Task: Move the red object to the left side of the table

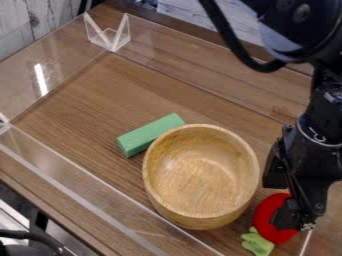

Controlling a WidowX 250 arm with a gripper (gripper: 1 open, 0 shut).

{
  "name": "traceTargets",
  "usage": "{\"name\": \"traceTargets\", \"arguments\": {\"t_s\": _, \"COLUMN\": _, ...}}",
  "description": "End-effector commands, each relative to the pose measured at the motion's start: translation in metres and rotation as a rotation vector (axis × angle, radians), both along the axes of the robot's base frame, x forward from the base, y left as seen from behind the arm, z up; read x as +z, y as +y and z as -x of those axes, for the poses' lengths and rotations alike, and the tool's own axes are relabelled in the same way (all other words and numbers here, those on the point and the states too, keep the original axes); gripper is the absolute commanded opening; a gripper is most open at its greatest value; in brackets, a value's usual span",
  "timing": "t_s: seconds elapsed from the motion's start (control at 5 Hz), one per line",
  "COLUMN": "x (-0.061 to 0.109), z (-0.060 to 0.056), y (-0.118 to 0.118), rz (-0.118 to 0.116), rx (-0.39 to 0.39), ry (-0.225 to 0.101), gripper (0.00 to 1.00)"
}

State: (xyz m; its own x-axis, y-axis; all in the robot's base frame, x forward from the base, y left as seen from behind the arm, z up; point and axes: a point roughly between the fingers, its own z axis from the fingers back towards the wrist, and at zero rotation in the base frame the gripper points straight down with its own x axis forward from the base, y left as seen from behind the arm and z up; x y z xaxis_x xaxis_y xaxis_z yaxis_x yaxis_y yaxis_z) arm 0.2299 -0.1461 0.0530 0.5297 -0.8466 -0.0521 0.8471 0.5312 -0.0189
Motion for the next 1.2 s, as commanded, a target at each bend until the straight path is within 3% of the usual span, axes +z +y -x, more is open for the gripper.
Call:
{"name": "traceTargets", "arguments": {"t_s": 0.0, "x": 0.017, "z": -0.007, "y": 0.009, "rz": 0.009, "rx": -0.030, "ry": -0.034, "gripper": 1.00}}
{"name": "traceTargets", "arguments": {"t_s": 0.2, "x": 0.027, "z": -0.011, "y": 0.019, "rz": 0.006, "rx": -0.056, "ry": -0.042, "gripper": 1.00}}
{"name": "traceTargets", "arguments": {"t_s": 0.6, "x": 0.009, "z": -0.013, "y": 0.034, "rz": 0.012, "rx": -0.021, "ry": -0.051, "gripper": 1.00}}
{"name": "traceTargets", "arguments": {"t_s": 1.0, "x": 0.016, "z": -0.012, "y": 0.012, "rz": 0.027, "rx": -0.171, "ry": -0.062, "gripper": 1.00}}
